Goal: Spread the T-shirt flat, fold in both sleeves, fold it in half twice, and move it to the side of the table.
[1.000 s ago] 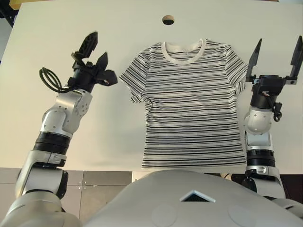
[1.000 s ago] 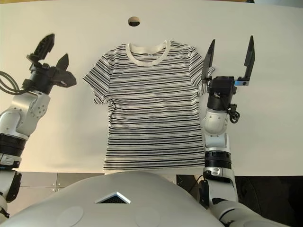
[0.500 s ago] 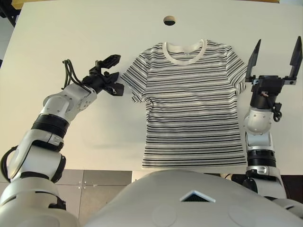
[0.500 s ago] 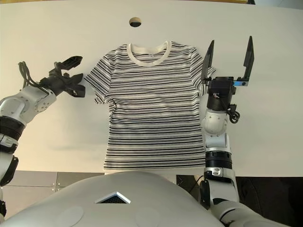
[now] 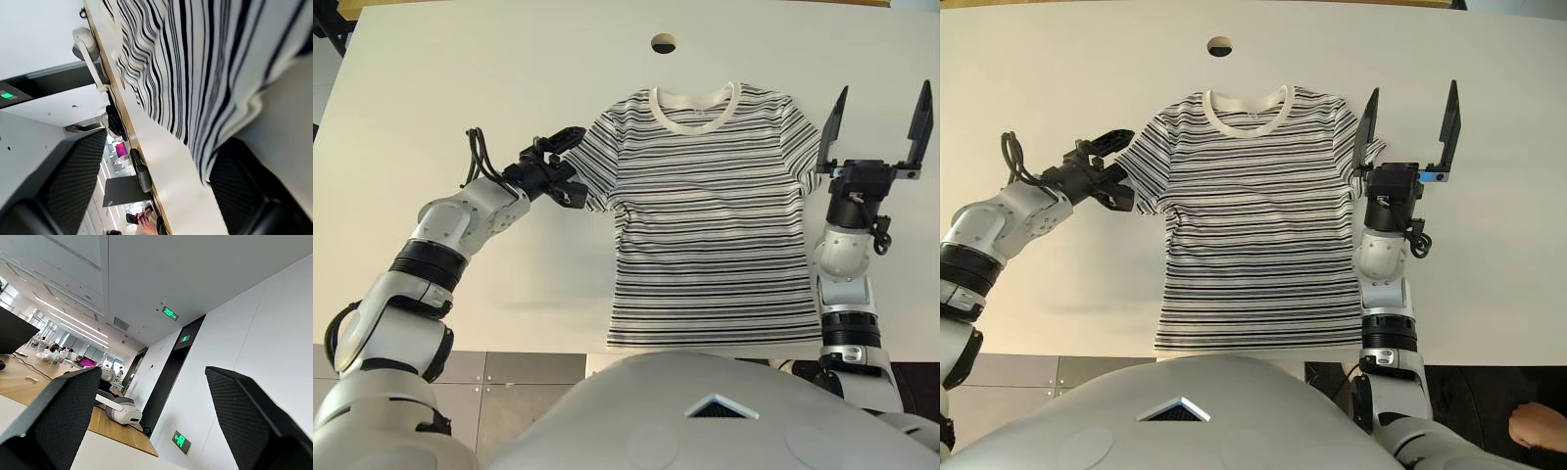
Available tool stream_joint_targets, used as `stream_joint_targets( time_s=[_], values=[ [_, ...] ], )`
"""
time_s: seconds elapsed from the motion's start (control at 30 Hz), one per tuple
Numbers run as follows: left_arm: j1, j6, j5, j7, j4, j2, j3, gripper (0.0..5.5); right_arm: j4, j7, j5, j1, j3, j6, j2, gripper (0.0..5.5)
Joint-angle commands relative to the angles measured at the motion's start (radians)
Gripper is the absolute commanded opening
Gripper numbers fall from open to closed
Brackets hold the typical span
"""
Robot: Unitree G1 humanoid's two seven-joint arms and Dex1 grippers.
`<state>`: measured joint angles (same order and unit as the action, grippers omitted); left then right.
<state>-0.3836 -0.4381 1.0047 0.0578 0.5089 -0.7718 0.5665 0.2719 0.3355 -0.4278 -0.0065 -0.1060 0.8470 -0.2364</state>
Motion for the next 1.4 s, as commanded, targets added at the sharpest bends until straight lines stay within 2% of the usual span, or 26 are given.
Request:
stream_joint_targets(
  time_s=[0.03,0.17,0.6,0.8,0.93,1.13,1.4],
  values=[
    [0.025,0.014,0.025,-0.018,0.055,0.014,0.033,2.84,-0.012,0.002,0.010,0.008,0.001,-0.011,0.000,3.92],
    [0.027,-0.014,0.005,-0.030,0.065,0.023,0.046,2.00,-0.016,-0.001,0.016,0.012,-0.002,-0.011,-0.003,3.92],
    [0.027,0.011,-0.024,-0.014,0.097,0.035,0.027,0.13,-0.025,-0.029,0.074,0.037,-0.008,-0.010,-0.019,3.92],
    [0.033,0.003,-0.025,-0.018,0.089,0.052,0.048,0.11,-0.035,-0.054,0.110,0.045,-0.017,-0.011,-0.030,3.92],
    [0.045,0.004,-0.048,0.028,0.035,0.064,0.023,0.11,-0.043,-0.060,0.119,0.050,-0.029,-0.014,-0.033,3.92],
    [0.046,0.034,-0.139,0.168,-0.019,0.166,-0.072,0.11,-0.019,-0.062,0.109,0.052,-0.026,-0.010,-0.024,3.92],
    [0.043,0.024,-0.127,0.188,-0.074,0.221,-0.063,0.11,0.010,-0.055,0.090,0.039,-0.016,-0.004,-0.019,3.92]
  ],
)
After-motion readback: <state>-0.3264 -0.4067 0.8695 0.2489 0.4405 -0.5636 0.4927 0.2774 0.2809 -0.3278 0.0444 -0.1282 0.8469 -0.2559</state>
